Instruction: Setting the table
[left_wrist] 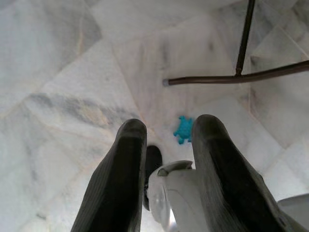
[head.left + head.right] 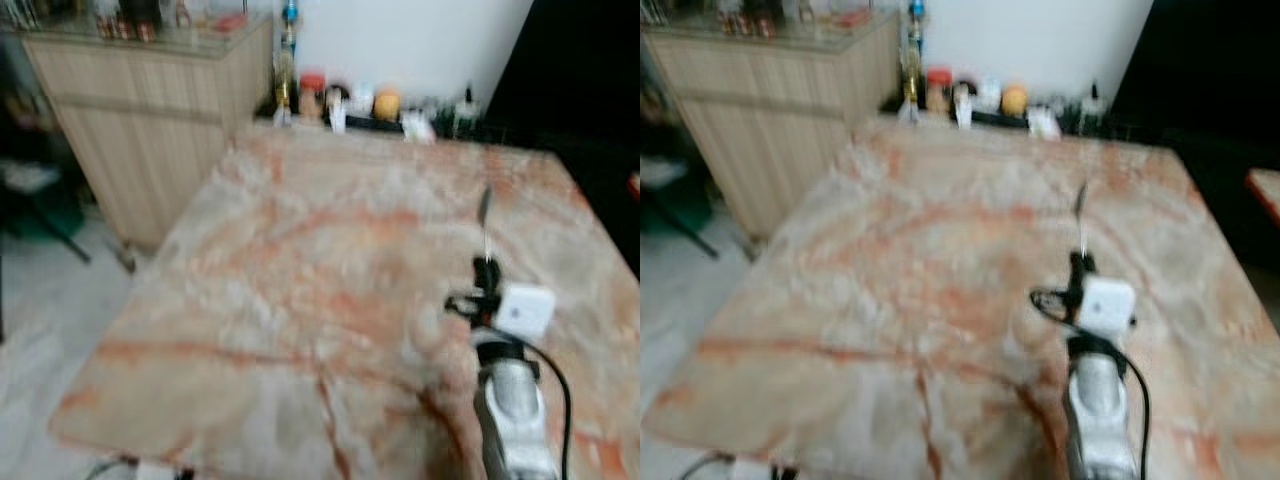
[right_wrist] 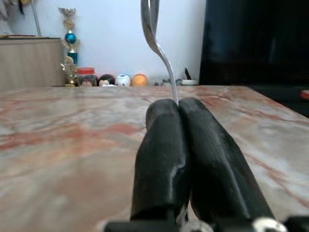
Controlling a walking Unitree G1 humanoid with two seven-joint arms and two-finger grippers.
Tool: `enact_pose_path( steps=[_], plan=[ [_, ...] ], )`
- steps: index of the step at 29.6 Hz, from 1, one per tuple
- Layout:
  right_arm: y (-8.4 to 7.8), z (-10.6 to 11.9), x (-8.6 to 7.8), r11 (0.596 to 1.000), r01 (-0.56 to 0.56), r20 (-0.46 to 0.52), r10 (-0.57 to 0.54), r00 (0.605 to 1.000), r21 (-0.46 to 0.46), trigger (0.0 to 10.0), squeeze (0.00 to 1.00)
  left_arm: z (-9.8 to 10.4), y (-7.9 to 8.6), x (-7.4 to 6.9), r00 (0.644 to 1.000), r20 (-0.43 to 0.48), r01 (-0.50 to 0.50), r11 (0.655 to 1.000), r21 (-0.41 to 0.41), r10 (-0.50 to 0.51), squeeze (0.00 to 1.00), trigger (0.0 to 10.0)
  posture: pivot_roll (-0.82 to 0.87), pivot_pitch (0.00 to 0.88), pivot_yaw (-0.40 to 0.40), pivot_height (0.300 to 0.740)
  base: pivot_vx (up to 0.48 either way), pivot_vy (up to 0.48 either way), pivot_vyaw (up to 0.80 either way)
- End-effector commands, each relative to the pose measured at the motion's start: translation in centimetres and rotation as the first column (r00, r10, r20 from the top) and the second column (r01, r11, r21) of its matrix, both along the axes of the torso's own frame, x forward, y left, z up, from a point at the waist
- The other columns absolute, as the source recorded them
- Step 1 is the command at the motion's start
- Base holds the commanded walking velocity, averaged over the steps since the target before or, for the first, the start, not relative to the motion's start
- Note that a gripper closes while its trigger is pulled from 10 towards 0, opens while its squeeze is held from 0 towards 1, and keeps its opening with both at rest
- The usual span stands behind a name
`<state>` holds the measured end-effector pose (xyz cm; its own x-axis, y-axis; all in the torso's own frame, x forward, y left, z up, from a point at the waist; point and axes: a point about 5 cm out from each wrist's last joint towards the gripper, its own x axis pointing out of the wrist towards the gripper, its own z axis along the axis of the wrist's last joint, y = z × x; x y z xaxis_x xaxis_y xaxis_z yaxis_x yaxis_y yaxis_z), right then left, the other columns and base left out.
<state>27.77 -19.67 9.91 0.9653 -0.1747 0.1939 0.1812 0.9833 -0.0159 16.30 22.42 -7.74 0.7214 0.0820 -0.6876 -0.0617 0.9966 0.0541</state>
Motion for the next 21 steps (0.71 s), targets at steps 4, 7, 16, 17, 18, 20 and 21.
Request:
enact_pose_path(
  steps=[4,7,16,17,18,20,21],
  plan=[
    [0.3,0.5,0.3,1.000,-0.007,0.018,0.006,1.000,0.006,10.0,0.00,0.0,0.5,-0.2,1.000,-0.002,-0.020,1.000,0.007,0.020,0.00,10.0,0.15,0.000,-0.086,0.740,0.000,0.000,0.00],
    [0.2,0.5,0.3,1.000,-0.003,0.019,0.003,1.000,0.006,10.0,0.00,0.0,0.5,-0.2,1.000,-0.005,-0.015,1.000,0.006,0.015,0.00,10.0,0.15,0.000,-0.087,0.740,0.000,0.000,0.00],
    [-0.3,0.0,0.4,0.997,0.047,0.014,-0.047,0.999,0.055,10.0,0.00,0.2,0.7,0.2,1.000,-0.005,0.000,1.000,0.022,0.001,0.00,10.0,0.17,0.000,-0.072,0.740,0.000,0.000,0.00],
    [-0.3,0.0,0.4,0.997,0.047,0.014,-0.047,0.999,0.055,10.0,0.00,0.2,0.7,0.2,1.000,-0.005,0.000,1.000,0.022,0.001,0.00,10.0,0.17,0.000,-0.072,0.740,0.000,0.000,0.00],
    [-0.3,-0.1,0.4,0.996,0.061,0.013,-0.062,0.998,0.062,10.0,0.00,0.3,0.9,0.4,1.000,-0.003,0.005,1.000,0.029,-0.005,0.00,10.0,0.17,0.000,-0.059,0.740,0.000,0.000,0.00],
    [-0.2,-0.1,0.5,0.996,0.067,0.016,-0.068,0.998,0.066,10.0,0.00,0.5,1.2,0.8,1.000,0.000,0.011,0.999,0.037,-0.011,0.00,10.0,0.17,0.000,-0.047,0.740,0.000,0.000,0.00],
    [0.0,-0.2,0.5,0.995,0.067,0.016,-0.068,0.998,0.068,10.0,0.00,0.7,1.3,1.0,1.000,0.002,0.017,0.999,0.043,-0.017,0.00,10.0,0.17,0.000,-0.040,0.740,0.000,0.000,0.00]
  ],
)
